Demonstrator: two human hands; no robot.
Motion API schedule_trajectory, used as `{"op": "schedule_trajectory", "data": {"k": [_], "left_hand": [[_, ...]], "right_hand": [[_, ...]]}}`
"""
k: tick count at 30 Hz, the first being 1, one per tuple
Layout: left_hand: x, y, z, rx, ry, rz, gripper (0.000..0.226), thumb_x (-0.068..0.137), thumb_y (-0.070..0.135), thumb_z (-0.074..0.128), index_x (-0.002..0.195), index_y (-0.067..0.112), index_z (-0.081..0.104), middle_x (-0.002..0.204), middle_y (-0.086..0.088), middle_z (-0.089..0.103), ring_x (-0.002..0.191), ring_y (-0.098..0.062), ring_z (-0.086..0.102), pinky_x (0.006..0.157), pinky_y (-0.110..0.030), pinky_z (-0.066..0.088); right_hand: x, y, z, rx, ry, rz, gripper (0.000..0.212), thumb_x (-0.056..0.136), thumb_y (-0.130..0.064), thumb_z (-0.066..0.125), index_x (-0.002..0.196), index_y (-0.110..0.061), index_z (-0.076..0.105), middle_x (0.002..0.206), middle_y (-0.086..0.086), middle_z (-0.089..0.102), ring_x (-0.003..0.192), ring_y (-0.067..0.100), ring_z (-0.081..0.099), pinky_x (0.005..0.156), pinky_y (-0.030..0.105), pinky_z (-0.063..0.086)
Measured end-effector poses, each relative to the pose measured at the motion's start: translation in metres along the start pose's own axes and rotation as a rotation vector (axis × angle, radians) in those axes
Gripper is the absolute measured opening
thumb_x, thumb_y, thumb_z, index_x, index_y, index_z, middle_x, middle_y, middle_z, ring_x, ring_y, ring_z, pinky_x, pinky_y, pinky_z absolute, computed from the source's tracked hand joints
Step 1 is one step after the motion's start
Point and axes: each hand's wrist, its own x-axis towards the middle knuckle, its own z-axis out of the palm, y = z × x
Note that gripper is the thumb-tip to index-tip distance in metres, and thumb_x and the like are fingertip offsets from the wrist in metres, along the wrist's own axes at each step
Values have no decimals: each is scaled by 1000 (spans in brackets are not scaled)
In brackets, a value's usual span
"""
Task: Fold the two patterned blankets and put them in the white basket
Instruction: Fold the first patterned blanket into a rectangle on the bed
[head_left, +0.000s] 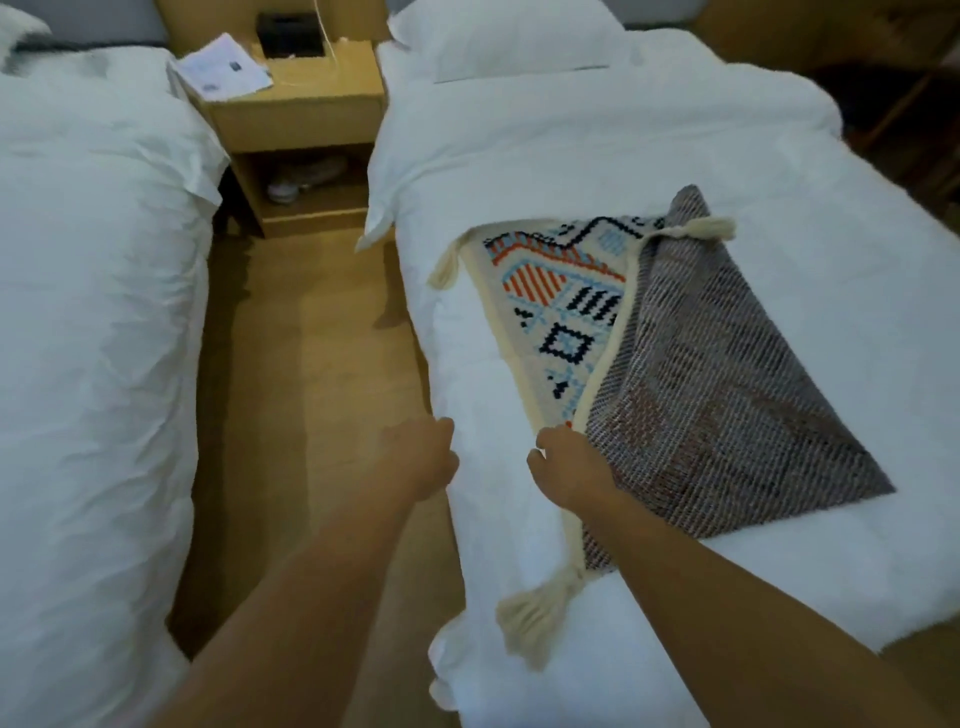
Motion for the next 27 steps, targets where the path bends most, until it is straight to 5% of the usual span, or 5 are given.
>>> {"op": "schedule_trajectory", "data": {"k": [10, 14, 18, 22, 27], "left_hand": [[136, 44, -110, 190, -23, 306, 40, 97, 33, 37, 129, 9, 43, 128, -11, 51, 114, -29, 52, 93, -42, 44], [202, 68, -169, 187, -30, 375, 43, 97, 35, 36, 131, 10, 43, 133, -12, 50, 117, -29, 50, 93, -40, 44], [252, 106, -201, 193, -13, 460, 42, 97, 35, 36, 132, 13, 43, 132, -10, 52, 113, -28, 53, 90, -39, 45], [307, 138, -213, 244, -73, 550, 40, 97, 34, 37, 130, 12, 43, 128, -11, 54, 106, -28, 57, 85, -38, 47], [409, 159, -237, 295, -91, 649, 34, 96, 36, 37, 116, 10, 49, 117, -10, 56, 104, -26, 53, 83, -34, 43]], "right_hand": [[100, 14, -66, 238, 177, 266, 29, 94, -20, 38, 66, -13, 37, 71, -1, 35, 78, 24, 43, 66, 29, 32], [138, 27, -109, 268, 218, 363, 23, 94, -22, 38, 76, -9, 45, 77, 6, 45, 76, 24, 45, 67, 30, 36], [171, 38, -143, 265, 260, 402, 37, 96, -18, 36, 60, -17, 27, 67, -3, 29, 78, 21, 40, 67, 27, 30], [211, 49, -157, 337, 273, 457, 26, 96, -20, 39, 70, -13, 41, 88, 7, 48, 87, 26, 49, 75, 34, 40], [281, 71, -169, 406, 306, 581, 22, 94, -19, 39, 73, -15, 37, 85, 4, 45, 83, 22, 46, 71, 31, 38]]}}
